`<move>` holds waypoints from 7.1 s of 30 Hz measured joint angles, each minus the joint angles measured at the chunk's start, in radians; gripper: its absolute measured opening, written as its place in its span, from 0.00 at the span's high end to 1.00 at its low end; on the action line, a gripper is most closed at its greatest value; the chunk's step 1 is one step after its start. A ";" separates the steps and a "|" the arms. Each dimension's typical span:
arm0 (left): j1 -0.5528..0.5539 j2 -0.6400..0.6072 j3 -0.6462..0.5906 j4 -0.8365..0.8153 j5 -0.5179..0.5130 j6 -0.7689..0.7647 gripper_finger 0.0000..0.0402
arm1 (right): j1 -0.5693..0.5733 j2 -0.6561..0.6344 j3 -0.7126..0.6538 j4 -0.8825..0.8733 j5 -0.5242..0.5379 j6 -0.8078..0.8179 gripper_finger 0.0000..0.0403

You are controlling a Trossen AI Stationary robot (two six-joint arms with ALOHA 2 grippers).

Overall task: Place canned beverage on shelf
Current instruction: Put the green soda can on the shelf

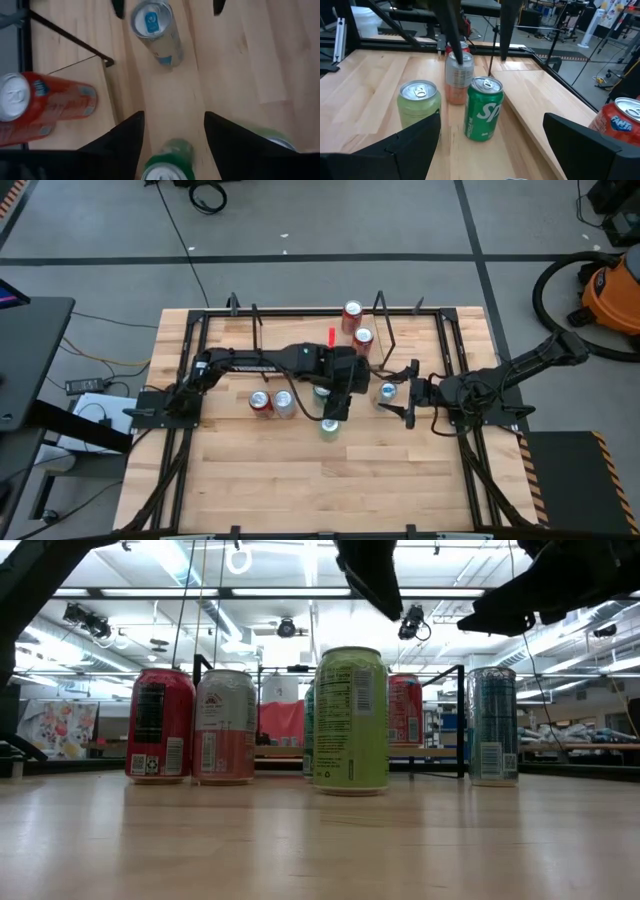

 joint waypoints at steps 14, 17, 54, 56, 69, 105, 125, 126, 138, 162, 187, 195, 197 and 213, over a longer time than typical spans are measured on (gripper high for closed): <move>-0.001 -0.226 -0.430 0.277 -0.021 -0.010 0.52 | 0.001 0.000 0.000 0.013 0.026 -0.010 0.10; -0.001 -0.291 -0.520 0.351 -0.021 -0.025 0.52 | 0.001 0.000 0.000 0.014 0.026 -0.007 0.10; 0.095 -0.273 -0.679 0.357 0.081 -0.128 0.13 | -0.002 0.093 0.000 0.090 0.055 -0.039 0.10; 0.099 -0.265 -0.680 0.352 0.081 -0.120 0.13 | -0.002 0.095 0.000 0.086 0.054 -0.040 0.10; 0.098 -0.224 -0.677 0.327 0.081 -0.109 0.13 | -0.002 0.105 0.000 0.103 0.054 -0.042 0.10; 0.091 -0.223 -0.679 0.346 0.062 -0.129 0.21 | -0.002 0.109 0.000 0.107 0.054 -0.048 0.10; 0.091 -0.221 -0.599 0.226 0.061 -0.109 0.21 | -0.002 0.109 0.000 0.107 0.055 -0.049 0.10; 0.091 -0.221 -0.599 0.220 0.061 -0.109 0.21 | -0.002 0.109 0.000 0.107 0.055 -0.049 0.10; 0.092 -0.259 -0.597 0.170 0.061 -0.111 0.21 | -0.002 0.109 0.000 0.108 0.056 -0.052 0.10; 0.281 -0.368 -0.597 0.262 -0.043 -0.166 0.21 | -0.002 0.109 0.000 0.105 0.055 -0.057 0.10; 0.526 -0.311 -0.597 0.418 0.139 0.012 0.21 | -0.028 0.109 0.000 0.109 0.054 -0.086 0.10; 0.573 -0.303 -0.596 0.488 0.133 0.023 0.21 | -0.028 0.109 0.000 0.108 0.051 -0.086 0.10; 0.581 -0.292 -0.598 0.481 0.142 0.023 0.21 | -0.028 0.109 0.000 0.108 0.051 -0.086 0.10; 0.598 -0.211 -0.448 0.372 0.206 0.028 0.21 | -0.032 0.109 0.000 0.134 0.046 -0.091 0.10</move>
